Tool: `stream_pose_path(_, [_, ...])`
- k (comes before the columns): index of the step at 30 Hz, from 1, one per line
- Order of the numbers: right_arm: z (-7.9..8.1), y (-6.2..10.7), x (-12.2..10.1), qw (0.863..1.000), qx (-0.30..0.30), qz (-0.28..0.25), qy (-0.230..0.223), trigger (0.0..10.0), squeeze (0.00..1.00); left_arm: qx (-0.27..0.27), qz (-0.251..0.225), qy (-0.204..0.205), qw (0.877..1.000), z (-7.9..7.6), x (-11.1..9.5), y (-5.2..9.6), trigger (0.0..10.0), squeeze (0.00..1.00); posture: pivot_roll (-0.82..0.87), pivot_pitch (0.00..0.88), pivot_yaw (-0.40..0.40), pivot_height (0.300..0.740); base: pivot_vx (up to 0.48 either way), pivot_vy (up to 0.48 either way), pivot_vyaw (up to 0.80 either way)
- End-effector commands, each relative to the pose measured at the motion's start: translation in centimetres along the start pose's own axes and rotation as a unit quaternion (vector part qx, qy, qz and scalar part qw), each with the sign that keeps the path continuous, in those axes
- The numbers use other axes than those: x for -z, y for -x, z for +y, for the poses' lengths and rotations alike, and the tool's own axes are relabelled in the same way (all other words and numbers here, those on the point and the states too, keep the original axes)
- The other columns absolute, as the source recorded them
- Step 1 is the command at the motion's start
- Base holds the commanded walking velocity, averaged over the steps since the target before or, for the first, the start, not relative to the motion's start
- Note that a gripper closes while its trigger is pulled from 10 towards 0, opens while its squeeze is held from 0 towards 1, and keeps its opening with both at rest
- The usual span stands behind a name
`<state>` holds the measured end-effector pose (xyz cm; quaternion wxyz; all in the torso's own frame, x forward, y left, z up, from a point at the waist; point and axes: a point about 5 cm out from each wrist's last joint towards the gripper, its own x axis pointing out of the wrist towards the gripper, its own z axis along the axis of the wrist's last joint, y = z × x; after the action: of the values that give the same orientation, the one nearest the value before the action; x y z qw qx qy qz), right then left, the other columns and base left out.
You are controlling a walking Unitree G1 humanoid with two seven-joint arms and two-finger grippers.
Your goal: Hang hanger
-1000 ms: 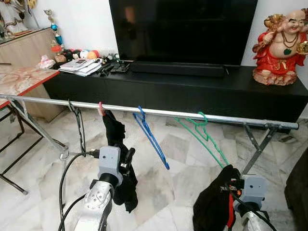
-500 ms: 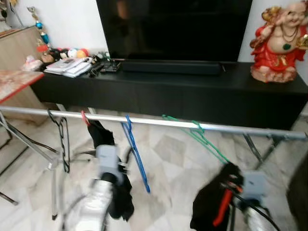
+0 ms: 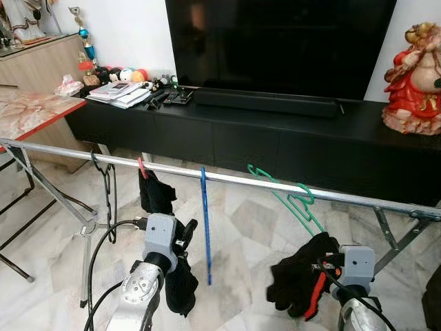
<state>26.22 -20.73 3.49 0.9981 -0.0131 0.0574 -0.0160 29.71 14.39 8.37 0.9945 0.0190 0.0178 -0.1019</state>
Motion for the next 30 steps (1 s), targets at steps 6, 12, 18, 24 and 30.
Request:
stream_pose_path(6, [0.0,-0.4,-0.6,1.000,-0.001,-0.014,0.002,10.0,0.00,0.021,0.046,-0.011,0.999,-0.6,0.3,-1.6,10.0,0.71,0.07,0.000,0.039,0.740,0.000,0.000,0.00])
stream_pose_path(12, [-0.1,-0.6,-0.7,1.000,-0.003,-0.014,0.003,10.0,0.00,0.037,0.079,-0.002,0.996,-1.5,0.1,-3.7,10.0,1.00,0.06,0.000,0.030,0.740,0.000,0.000,0.00])
stream_pose_path(18, [-0.1,-0.8,-0.9,1.000,-0.004,-0.016,0.005,10.0,0.00,0.059,0.095,0.002,0.994,-2.7,-0.6,-5.4,10.0,1.00,0.04,0.000,0.030,0.740,0.000,0.000,0.00])
stream_pose_path(24, [-0.4,-0.6,-1.0,1.000,-0.002,-0.019,0.007,10.0,0.00,0.062,0.101,-0.003,0.993,-3.8,-1.5,-6.8,10.0,1.00,0.03,0.000,0.030,0.740,0.000,0.000,0.00])
stream_pose_path(30, [-0.4,-0.6,-1.0,1.000,-0.006,-0.017,0.012,10.0,0.00,0.040,0.114,-0.015,0.993,-5.3,-2.1,-8.0,10.0,0.00,0.02,0.000,0.023,0.740,0.000,0.000,0.00])
